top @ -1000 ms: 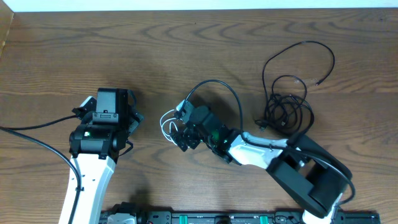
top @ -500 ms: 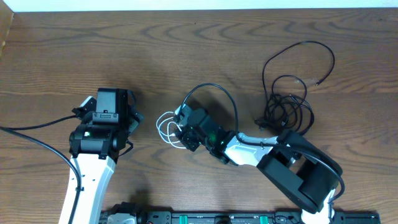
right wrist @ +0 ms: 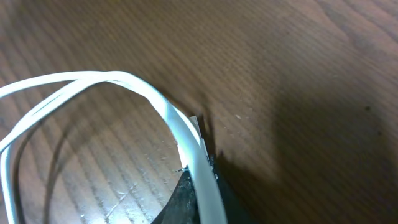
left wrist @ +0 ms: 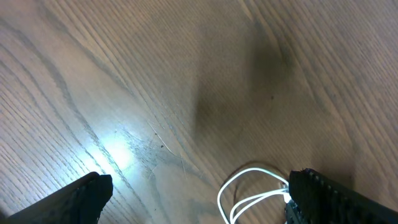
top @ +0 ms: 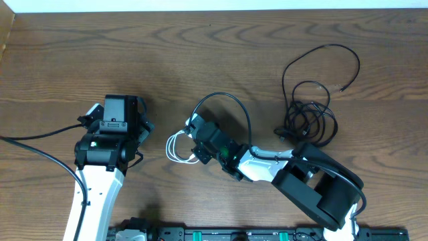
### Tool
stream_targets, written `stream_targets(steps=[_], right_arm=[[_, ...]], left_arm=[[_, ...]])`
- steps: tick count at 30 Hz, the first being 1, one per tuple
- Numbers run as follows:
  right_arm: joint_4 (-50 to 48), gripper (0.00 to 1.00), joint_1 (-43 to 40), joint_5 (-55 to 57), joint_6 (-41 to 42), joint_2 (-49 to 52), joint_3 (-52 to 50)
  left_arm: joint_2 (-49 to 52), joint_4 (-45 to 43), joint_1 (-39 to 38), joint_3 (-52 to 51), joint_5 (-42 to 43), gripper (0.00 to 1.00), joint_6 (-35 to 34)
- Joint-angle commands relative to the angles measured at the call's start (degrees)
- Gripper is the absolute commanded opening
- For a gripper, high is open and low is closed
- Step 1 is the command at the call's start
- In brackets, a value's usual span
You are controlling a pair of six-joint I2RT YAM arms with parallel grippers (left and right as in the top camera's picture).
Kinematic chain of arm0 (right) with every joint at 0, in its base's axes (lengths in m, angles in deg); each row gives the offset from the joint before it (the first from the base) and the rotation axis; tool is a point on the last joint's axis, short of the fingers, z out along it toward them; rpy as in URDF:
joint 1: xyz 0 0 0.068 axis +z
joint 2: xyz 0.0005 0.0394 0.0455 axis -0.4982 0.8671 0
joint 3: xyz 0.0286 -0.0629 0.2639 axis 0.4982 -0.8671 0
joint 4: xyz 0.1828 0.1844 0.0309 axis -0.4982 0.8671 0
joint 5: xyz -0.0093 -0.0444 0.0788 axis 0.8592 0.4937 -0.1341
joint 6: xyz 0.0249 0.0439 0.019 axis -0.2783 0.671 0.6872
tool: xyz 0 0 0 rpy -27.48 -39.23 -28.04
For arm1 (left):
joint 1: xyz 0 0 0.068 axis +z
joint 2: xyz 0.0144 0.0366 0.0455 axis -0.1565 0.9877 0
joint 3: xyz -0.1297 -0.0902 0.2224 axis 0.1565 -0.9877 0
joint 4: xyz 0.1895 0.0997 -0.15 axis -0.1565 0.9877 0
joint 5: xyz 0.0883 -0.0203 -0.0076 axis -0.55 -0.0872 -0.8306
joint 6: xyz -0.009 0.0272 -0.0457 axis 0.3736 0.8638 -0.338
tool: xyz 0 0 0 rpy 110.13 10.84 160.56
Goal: Untangle cables
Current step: 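Move the right gripper leftward and grasp the white cable coil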
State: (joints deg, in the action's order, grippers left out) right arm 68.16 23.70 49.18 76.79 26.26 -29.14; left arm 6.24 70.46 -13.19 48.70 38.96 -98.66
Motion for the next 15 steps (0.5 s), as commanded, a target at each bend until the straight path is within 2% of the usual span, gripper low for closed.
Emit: stream_targets(steps=[1, 7, 15], right_arm=[[0.28, 0.01, 0.09, 2.60, 0.09, 1.64, 0.17], [1.75, 0.01, 0.09, 2.62, 1.51, -0.55, 0.17], [8.72, 0.01, 0.04, 2.93, 2.49, -5.42, 0.17]], left_arm=[[0.33, 0.35, 0.26, -0.24, -0.96, 0.97, -0.55], [0.33, 0.35, 0.26, -0.24, -0.96, 0.98, -0.55], [0.33, 0.35, 0.26, -0.24, -0.96, 0.98, -0.52]])
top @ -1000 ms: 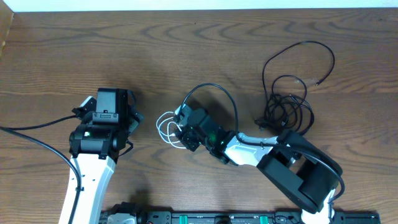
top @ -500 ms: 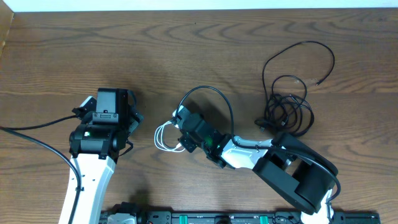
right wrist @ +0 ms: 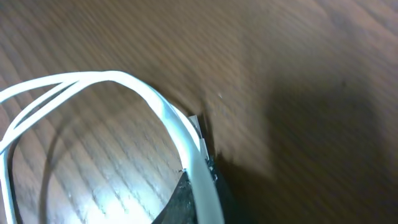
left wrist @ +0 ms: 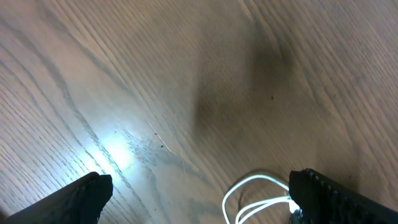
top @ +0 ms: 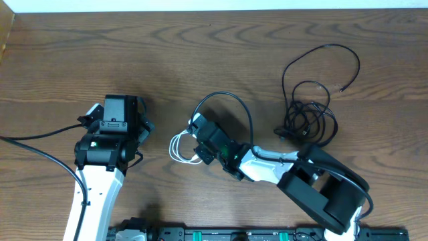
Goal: Untangle cables
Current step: 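Move the right gripper leftward and grasp the white cable coil, then carry the white cable with the right gripper to the upper right, off the table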
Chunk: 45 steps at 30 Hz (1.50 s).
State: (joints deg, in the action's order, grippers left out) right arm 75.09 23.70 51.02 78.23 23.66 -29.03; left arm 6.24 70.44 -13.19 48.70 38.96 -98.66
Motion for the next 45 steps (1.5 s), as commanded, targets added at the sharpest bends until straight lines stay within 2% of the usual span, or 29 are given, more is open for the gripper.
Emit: stream_targets(steps=[1, 9, 14, 22, 31, 45], right_arm=[[3.17, 0.01, 0.02, 1.31, 1.05, -3.67, 0.07], [12.37, 0.01, -0.02, 8.50, 3.63, -10.60, 0.07], [16.26, 0.01, -0.17, 8.48, 3.67, -14.60, 0.07], [21.46, 0.01, -3.32, 8.20, 9.25, -21.77, 0.07], [27.47, 0.01, -9.40, 5.33, 9.22, -31.80, 0.07], [26.71, 0.01, -23.06, 3.50, 9.20, -40.15, 0.07]], left_arm=[[0.33, 0.37, 0.26, -0.24, -0.96, 0.98, -0.55], [0.33, 0.37, 0.26, -0.24, -0.96, 0.98, -0.55], [0.33, 0.37, 0.26, -0.24, -0.96, 0.98, -0.55], [0.33, 0.37, 0.26, -0.24, -0.96, 0.98, -0.55], [0.33, 0.37, 0.26, -0.24, -0.96, 0.98, -0.55], [0.33, 0.37, 0.26, -0.24, -0.96, 0.98, -0.55]])
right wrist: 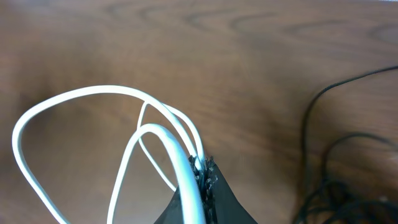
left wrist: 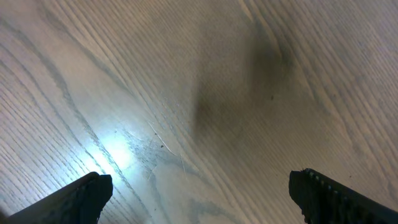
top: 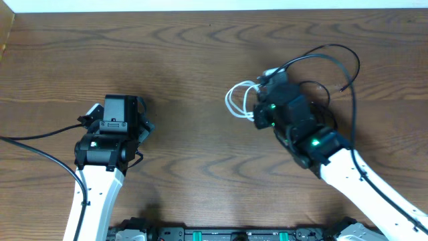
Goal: Untangle cables
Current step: 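Carry the white cable with the right gripper to the upper right, off the table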
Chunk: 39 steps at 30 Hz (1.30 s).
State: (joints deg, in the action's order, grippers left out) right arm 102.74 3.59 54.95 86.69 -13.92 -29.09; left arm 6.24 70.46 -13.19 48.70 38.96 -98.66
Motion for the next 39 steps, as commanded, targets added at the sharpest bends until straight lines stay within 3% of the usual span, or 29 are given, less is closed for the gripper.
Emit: stream_targets(steps=[1, 14, 39], right_arm=[[-1.40, 0.01, -3.96, -0.44, 0.74, -3.17, 0.13], [-3.82, 0.01, -19.54, 0.24, 0.59, -5.44, 0.13], [-17.64, 0.01, -51.60, 0.26, -12.37, -4.37, 0.13]], left_arm=[[0.33, 0.35, 0.26, -0.24, -0.96, 0.98, -0.55], [0.33, 0.35, 0.26, -0.24, -0.96, 0.98, -0.55], [0.33, 0.35, 0.26, -0.24, -0.96, 0.98, -0.55]])
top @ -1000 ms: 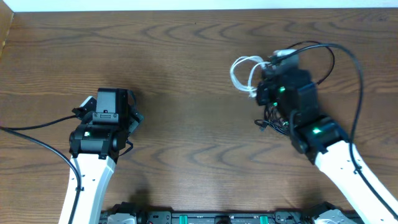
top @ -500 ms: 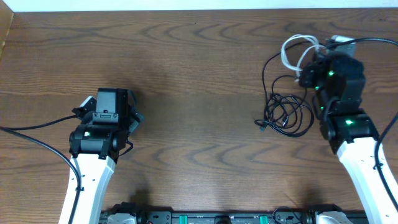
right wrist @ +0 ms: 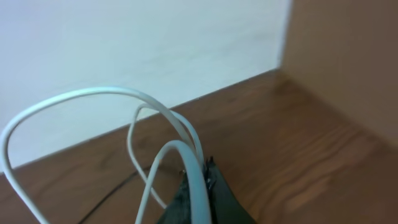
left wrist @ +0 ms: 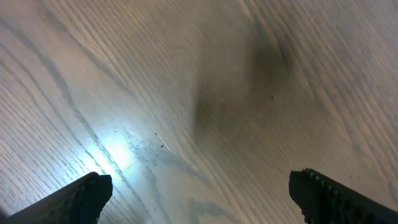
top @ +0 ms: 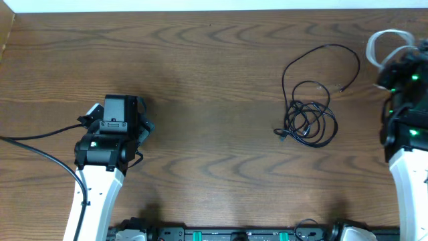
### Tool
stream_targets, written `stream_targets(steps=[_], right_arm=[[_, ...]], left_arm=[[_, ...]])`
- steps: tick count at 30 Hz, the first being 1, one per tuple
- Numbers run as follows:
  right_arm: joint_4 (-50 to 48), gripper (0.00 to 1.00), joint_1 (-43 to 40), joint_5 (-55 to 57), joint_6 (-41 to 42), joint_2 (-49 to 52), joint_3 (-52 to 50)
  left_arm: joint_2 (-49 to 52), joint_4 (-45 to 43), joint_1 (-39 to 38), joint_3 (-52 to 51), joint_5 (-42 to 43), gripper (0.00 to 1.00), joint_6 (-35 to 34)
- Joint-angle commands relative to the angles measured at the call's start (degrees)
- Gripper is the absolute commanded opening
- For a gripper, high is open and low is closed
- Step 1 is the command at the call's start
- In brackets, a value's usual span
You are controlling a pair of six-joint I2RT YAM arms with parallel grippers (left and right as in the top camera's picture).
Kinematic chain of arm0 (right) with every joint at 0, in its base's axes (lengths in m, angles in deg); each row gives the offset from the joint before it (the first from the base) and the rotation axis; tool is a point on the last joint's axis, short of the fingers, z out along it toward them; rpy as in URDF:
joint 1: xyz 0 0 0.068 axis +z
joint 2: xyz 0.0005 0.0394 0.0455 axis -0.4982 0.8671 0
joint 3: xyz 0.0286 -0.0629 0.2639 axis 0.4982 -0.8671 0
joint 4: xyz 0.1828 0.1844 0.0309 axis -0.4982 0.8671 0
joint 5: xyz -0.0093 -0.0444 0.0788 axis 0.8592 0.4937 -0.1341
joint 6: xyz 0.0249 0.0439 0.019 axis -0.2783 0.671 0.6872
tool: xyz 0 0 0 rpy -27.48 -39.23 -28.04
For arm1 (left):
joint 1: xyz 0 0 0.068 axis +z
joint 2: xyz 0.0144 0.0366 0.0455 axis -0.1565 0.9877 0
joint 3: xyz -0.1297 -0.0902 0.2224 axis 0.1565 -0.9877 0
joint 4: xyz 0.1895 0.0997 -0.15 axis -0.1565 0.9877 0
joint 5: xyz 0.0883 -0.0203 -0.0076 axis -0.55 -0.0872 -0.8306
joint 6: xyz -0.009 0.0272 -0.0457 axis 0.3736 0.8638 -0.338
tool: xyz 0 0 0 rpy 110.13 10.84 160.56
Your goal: Untangle cables
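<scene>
A looped white cable (top: 381, 41) hangs in the air at the table's far right edge, pinched in my right gripper (top: 399, 63). In the right wrist view the white cable (right wrist: 93, 99) arcs up from the shut right gripper (right wrist: 202, 180). A tangled black cable (top: 309, 114) lies on the wood right of centre, apart from the white one. My left gripper (left wrist: 199, 193) stands open over bare wood at the left, nothing between its fingers (left wrist: 74, 199).
The left arm (top: 107, 144) and its black lead (top: 33, 144) occupy the left front. A rail with green lights (top: 234, 234) runs along the front edge. A pale wall (right wrist: 124, 56) borders the far side of the table.
My right gripper carried the white cable from just left of the black tangle to the table's far right edge. The black cable's loose end now lies on the table. The left arm stayed put.
My right gripper was shut on the white cable near the table's middle, with a black loop around it. It edged right, then stood beside the black tangle with the white cable lifted. Now the white cable hangs at the far right, separate from the black one.
</scene>
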State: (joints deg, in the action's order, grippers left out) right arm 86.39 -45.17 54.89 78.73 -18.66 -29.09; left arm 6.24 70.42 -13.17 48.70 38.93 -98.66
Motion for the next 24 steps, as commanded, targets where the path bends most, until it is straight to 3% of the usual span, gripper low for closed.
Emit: stream_targets(steps=[1, 14, 24], right_arm=[[-2.03, 0.01, -4.09, 0.31, -6.23, 0.74, 0.13], [-7.58, 0.01, -17.81, 13.49, -17.18, 10.75, 0.13], [-9.64, 0.01, -29.31, 13.35, -16.26, 17.20, 0.11]], left_arm=[[0.33, 0.39, 0.24, -0.24, -0.94, 0.98, -0.55], [0.33, 0.39, 0.24, -0.24, -0.94, 0.98, -0.55], [0.33, 0.39, 0.24, -0.24, -0.94, 0.98, -0.55]])
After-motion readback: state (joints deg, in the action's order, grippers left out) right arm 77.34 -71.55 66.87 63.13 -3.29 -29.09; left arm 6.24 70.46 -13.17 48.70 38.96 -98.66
